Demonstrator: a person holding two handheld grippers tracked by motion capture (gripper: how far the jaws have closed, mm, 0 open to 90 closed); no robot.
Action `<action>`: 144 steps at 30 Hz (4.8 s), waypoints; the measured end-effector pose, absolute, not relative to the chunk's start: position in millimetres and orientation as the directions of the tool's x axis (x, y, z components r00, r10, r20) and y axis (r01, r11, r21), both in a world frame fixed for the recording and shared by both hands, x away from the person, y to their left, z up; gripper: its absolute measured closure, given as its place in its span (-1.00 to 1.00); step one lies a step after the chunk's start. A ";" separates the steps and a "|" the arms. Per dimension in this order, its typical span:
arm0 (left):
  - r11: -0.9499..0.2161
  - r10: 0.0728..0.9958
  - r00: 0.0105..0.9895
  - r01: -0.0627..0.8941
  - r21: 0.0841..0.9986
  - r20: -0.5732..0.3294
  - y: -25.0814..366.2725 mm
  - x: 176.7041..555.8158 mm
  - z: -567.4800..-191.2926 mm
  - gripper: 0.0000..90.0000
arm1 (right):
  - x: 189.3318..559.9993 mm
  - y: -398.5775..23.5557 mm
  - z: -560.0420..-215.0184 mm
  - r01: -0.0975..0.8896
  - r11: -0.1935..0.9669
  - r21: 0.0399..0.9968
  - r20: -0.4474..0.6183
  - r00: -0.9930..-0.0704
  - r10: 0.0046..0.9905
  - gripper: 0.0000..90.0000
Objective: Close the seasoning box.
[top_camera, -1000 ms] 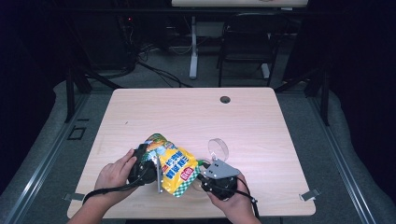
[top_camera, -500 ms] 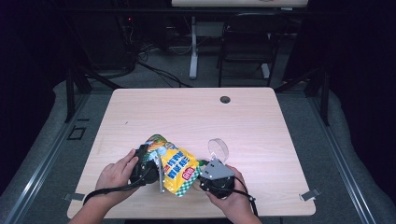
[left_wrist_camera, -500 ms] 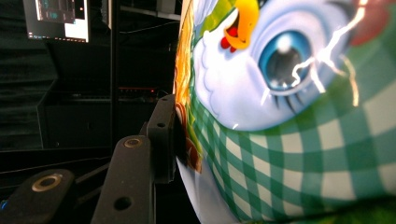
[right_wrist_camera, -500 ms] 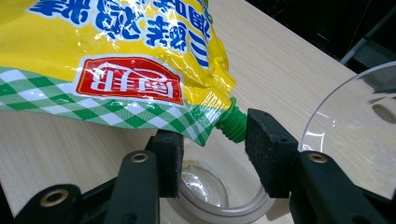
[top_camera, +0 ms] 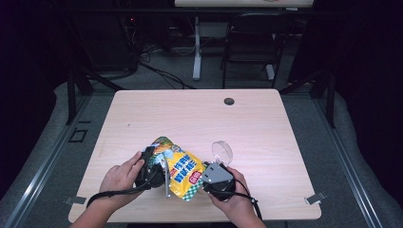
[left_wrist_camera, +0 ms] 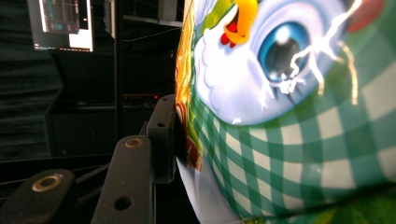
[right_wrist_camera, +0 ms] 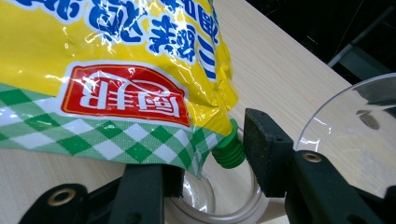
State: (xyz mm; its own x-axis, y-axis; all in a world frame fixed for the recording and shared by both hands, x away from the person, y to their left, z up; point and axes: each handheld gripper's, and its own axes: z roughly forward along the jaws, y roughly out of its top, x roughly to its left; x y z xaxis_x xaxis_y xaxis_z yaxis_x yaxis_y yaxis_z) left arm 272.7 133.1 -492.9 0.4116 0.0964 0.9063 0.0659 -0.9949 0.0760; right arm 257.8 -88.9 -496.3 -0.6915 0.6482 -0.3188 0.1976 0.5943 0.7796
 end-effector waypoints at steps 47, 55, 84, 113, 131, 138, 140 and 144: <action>-1.000 0.020 0.355 0.022 0.013 0.935 131.5 255.8 -483.3 0.30 | 263.8 -90.3 -511.1 0.175 0.515 0.839 -0.294 -0.651 0.700 0.58; -1.000 -0.012 0.362 0.014 -0.018 0.932 127.1 255.5 -478.1 0.30 | 262.6 -94.3 -513.3 0.177 0.496 0.850 -0.277 -0.651 0.707 0.58; -0.995 -0.089 0.399 0.010 -0.102 0.912 121.4 255.6 -466.7 0.30 | 261.2 -95.6 -516.9 0.179 0.484 0.857 -0.257 -0.666 0.700 0.58; -0.986 -0.154 0.353 -0.001 -0.164 0.923 117.1 250.7 -465.8 0.30 | 260.3 -95.1 -519.5 0.183 0.474 0.862 -0.241 -0.674 0.698 0.57; -0.976 -0.209 0.337 -0.010 -0.218 0.918 113.3 249.4 -459.8 0.31 | 261.1 -95.8 -518.9 0.177 0.471 0.864 -0.239 -0.679 0.694 0.57; -0.970 -0.235 0.332 -0.017 -0.243 0.913 111.1 249.7 -458.4 0.31 | 261.0 -96.3 -518.9 0.180 0.475 0.861 -0.240 -0.679 0.693 0.57; -0.969 -0.239 0.329 -0.019 -0.247 0.914 111.0 249.5 -458.2 0.31 | 261.0 -96.3 -518.9 0.180 0.475 0.861 -0.240 -0.680 0.693 0.57; -0.967 -0.245 0.328 -0.019 -0.252 0.912 110.5 249.2 -457.5 0.31 | 260.9 -96.3 -518.8 0.179 0.475 0.862 -0.241 -0.680 0.693 0.57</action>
